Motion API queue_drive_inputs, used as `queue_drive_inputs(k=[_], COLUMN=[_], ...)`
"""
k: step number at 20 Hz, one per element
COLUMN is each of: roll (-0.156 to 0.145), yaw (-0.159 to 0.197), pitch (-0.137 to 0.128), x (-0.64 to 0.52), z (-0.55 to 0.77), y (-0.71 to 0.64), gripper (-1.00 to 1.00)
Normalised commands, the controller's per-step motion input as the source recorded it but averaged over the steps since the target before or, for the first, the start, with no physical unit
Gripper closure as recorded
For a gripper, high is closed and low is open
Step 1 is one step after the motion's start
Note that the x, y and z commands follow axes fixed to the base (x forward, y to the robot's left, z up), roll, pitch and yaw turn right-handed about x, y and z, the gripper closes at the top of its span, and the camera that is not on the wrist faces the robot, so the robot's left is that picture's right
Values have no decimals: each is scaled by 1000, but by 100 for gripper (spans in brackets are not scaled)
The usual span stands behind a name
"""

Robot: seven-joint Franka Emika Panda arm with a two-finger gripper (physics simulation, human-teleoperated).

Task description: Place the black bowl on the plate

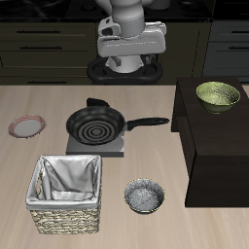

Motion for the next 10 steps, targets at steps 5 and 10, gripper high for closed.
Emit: queue_drive_inputs(k=[5,10], roll=[-27,7], yaw=[19,24], pitch=[-14,-15], x=[285,433], z=[51,45], y=[113,118], gripper=[-100,-100])
